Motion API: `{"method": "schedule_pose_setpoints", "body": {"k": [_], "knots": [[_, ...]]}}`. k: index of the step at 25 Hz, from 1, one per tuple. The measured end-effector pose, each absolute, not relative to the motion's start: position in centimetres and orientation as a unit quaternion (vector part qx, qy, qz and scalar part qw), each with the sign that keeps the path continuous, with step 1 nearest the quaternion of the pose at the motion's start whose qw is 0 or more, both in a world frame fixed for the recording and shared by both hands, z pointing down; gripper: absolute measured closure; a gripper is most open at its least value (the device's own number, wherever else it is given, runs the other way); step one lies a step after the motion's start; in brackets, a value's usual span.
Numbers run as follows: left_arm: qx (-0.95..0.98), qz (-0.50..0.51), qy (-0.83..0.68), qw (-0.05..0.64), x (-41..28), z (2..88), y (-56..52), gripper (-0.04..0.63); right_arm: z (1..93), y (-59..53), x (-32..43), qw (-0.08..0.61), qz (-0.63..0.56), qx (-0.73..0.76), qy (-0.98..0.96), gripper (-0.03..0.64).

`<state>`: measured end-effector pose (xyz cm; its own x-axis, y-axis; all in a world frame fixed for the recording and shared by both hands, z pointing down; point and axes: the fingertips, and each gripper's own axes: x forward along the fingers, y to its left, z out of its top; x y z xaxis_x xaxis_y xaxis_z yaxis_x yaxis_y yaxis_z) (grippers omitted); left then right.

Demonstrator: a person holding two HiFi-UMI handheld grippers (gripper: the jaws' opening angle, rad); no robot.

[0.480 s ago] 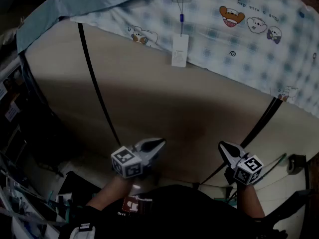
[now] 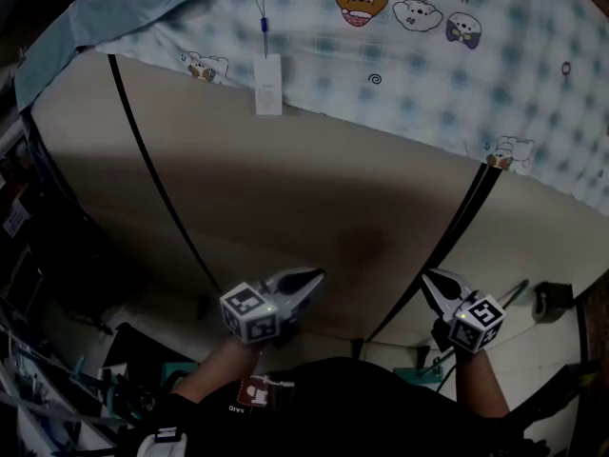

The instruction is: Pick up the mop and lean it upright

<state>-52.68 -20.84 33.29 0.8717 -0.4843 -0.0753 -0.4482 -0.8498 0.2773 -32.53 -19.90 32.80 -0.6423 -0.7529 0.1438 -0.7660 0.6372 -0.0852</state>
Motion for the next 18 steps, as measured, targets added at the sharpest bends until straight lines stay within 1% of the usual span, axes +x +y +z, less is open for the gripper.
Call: {"method": "schedule_pose_setpoints", "body": {"k": [4, 14, 18], "knots": [[0.963, -0.068, -0.226, 0.132, -50.5, 33.6, -20.5, 0.597, 32.7, -19.5, -31.0, 0.043, 0.077, 0.428, -0.899, 0.589], [0.975, -0.075, -0.168, 0.125, -50.1, 33.4, -23.3, 0.597, 31.6, -19.6, -30.5, 0.033, 0.088, 0.473, -0.876, 0.589], [0.978, -0.074, -0.141, 0.133, -47.9, 33.2, -23.5, 0.597, 31.4, -19.6, -29.0, 0.021, 0.099, 0.489, -0.867, 0.589]]}}
